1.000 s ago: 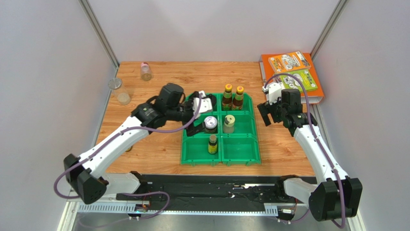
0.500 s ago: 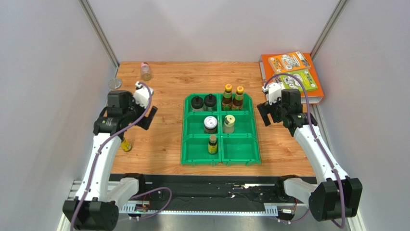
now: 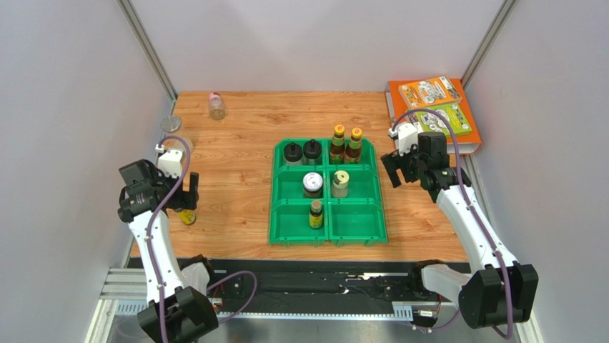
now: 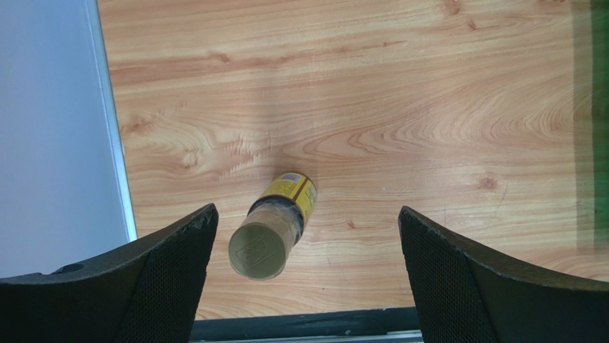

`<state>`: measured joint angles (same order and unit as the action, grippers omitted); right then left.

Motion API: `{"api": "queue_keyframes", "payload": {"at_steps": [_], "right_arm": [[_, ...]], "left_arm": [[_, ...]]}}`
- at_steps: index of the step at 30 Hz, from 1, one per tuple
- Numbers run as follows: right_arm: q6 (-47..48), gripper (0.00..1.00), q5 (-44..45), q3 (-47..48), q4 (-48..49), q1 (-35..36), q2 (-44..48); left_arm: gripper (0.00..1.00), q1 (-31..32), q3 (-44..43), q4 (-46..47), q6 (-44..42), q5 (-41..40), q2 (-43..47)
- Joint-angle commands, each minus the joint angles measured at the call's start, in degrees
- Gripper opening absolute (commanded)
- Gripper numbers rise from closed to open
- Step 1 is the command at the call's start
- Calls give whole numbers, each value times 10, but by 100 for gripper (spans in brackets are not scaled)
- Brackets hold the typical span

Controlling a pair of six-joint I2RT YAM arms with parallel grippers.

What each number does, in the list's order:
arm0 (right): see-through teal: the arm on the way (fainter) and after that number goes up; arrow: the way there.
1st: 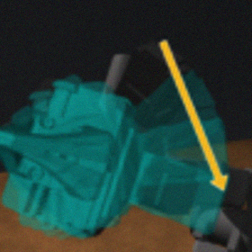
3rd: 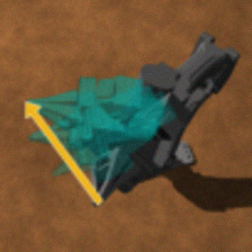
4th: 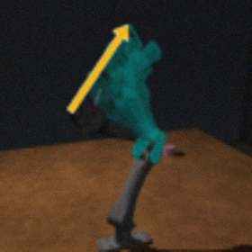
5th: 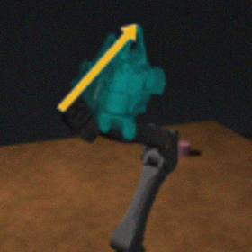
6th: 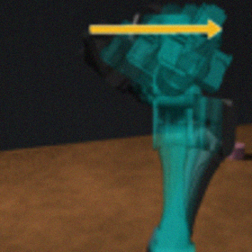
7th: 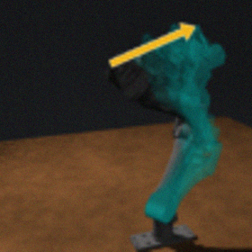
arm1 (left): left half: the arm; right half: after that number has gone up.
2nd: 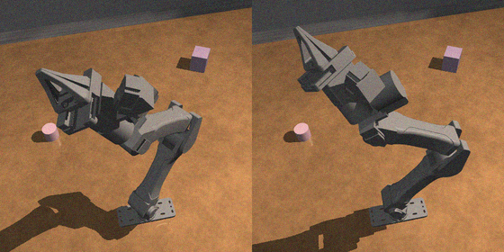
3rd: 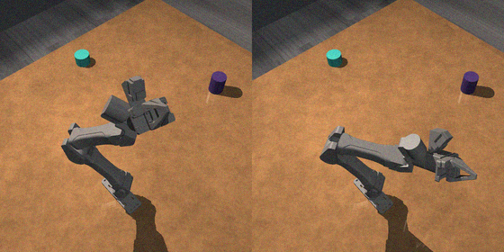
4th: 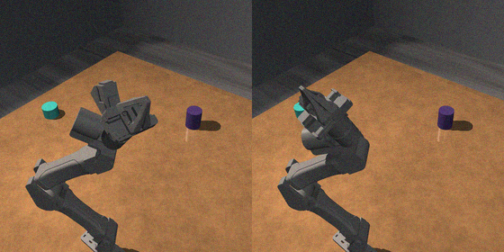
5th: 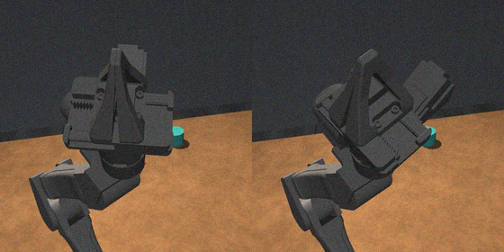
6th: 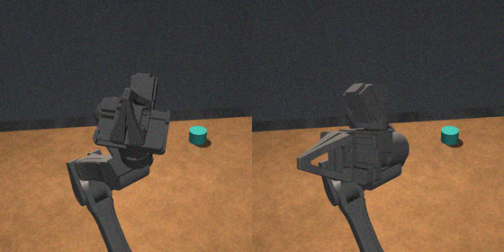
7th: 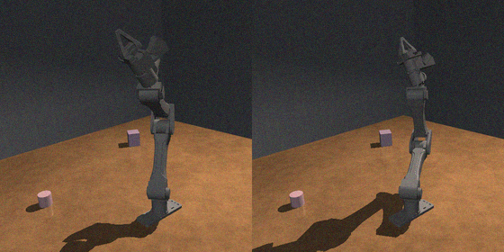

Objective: Organize the condiment bottles
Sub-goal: Pick up the bottle from the corner of the board.

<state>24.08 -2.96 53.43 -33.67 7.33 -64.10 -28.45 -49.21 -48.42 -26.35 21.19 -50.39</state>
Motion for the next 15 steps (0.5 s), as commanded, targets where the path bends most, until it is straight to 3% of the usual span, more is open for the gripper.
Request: {"api": "queue_keyframes", "payload": {"at_steps": [1, 8, 15], "right_arm": [[7, 93, -10, 21, 9, 2, 1], [5, 93, -9, 21, 10, 2, 5], [5, 93, -7, 20, 9, 2, 6]], "left_arm": [[99, -35, 16, 3, -37, 51, 4], [99, -72, 25, 17, -46, 55, -12], [87, -90, 34, 31, -55, 55, -32]]}}
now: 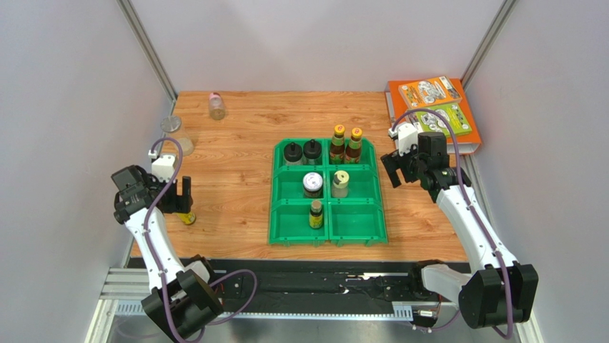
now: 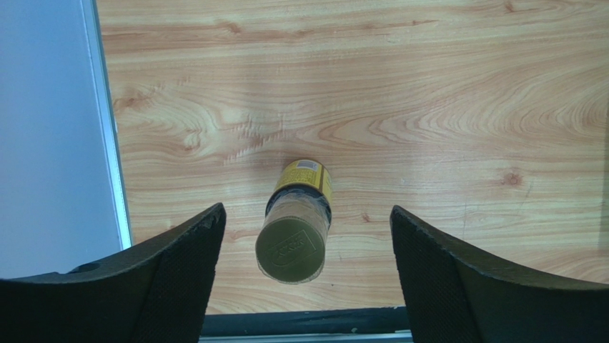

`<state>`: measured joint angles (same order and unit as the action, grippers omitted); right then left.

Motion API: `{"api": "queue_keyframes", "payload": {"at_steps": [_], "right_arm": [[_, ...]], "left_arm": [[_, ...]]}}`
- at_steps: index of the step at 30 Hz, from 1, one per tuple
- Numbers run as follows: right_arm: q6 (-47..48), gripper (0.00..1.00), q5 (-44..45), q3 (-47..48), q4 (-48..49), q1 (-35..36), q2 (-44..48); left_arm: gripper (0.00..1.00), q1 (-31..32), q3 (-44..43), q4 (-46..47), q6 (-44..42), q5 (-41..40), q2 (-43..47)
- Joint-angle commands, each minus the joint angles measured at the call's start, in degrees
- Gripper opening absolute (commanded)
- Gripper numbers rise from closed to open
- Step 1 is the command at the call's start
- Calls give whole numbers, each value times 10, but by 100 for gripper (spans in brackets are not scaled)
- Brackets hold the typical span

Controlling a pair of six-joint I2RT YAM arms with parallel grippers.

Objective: Organize the condiment bottles
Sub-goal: Pick up the bottle from the corner of the board.

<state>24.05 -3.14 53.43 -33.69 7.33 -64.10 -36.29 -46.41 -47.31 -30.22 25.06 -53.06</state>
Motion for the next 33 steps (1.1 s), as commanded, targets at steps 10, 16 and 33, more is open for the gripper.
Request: {"api": "queue_keyframes", "payload": {"at_steps": [10, 16, 33], "right_arm": [[6, 93, -4, 20, 9, 3, 10], [6, 93, -4, 21, 10, 2, 11], [4, 93, 0, 23, 10, 1, 14]], "left_arm": [[51, -12, 15, 33, -19, 14, -18], [26, -14, 22, 32, -24, 13, -11], [0, 36, -119, -84, -59, 193, -15]]}}
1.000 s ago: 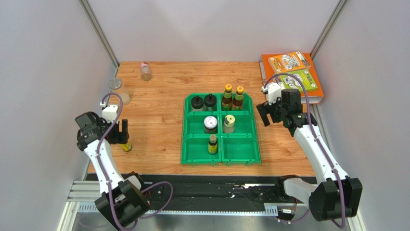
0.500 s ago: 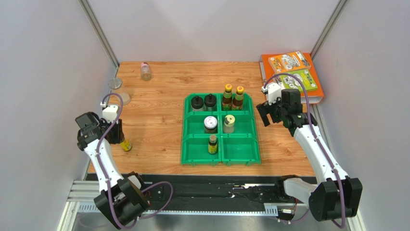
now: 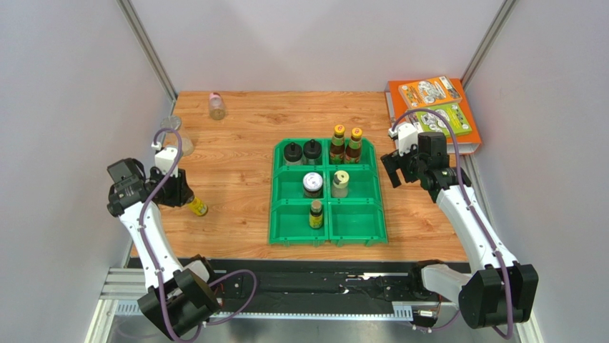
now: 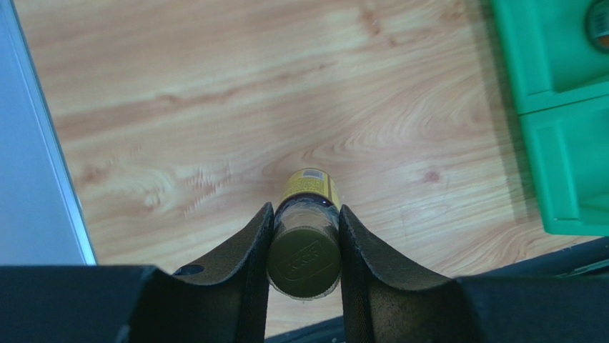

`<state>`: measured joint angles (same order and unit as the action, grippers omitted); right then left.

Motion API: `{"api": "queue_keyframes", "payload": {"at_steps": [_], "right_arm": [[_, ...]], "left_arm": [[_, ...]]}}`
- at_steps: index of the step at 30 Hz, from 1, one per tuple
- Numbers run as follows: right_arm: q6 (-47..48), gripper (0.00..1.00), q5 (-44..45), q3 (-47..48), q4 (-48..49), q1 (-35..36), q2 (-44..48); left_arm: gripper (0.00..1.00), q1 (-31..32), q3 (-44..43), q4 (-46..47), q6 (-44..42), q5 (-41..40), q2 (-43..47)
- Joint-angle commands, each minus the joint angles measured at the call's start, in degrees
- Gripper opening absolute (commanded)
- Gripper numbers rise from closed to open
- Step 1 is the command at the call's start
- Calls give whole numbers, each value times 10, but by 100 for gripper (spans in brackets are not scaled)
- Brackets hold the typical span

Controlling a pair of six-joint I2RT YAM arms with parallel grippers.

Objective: Organize the condiment bottles
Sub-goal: Pick up the bottle from the corner of the board, then place the bottle in the storage box.

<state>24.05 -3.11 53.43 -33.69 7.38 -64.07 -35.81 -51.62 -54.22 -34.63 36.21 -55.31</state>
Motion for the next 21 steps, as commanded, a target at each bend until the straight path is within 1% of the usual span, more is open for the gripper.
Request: {"api": "queue_keyframes", "payload": {"at_steps": [1, 4, 5, 7, 8, 10, 11, 12, 14, 15, 17, 18, 21], "right_arm": [[4, 93, 0, 23, 11, 3, 14], [4, 93, 2, 21, 11, 3, 13], [5, 93, 3, 22, 12, 3, 13], [5, 93, 4, 22, 11, 2, 12], [5, 93, 4, 22, 11, 2, 11], [5, 93, 6, 22, 12, 1, 11], [5, 93, 6, 21, 12, 2, 11], [5, 93, 7, 20, 13, 2, 11], [5, 93, 7, 20, 13, 2, 11], [5, 93, 8, 21, 13, 1, 10], [6, 93, 8, 21, 13, 2, 9], [6, 93, 9, 21, 13, 2, 8], [6, 93, 11, 20, 13, 2, 7]], "left_arm": [[0, 60, -73, -16, -7, 85, 11], [0, 116, -96, -14, 15, 91, 20], [0, 164, -105, -11, 24, 86, 21], [0, 210, -112, 9, 54, 81, 25], [0, 261, -117, 17, 63, 77, 26], [0, 304, -124, 38, 89, 81, 20], [0, 349, -132, 45, 98, 71, 15], [0, 381, -137, 52, 113, 56, 10], [0, 430, -148, 74, 125, 4, -4], [0, 479, -150, 81, 132, -9, -8], [0, 520, -158, 93, 138, -28, -26], [0, 554, -160, 95, 141, -32, -33], [0, 605, -157, 116, 139, -55, -56]]}}
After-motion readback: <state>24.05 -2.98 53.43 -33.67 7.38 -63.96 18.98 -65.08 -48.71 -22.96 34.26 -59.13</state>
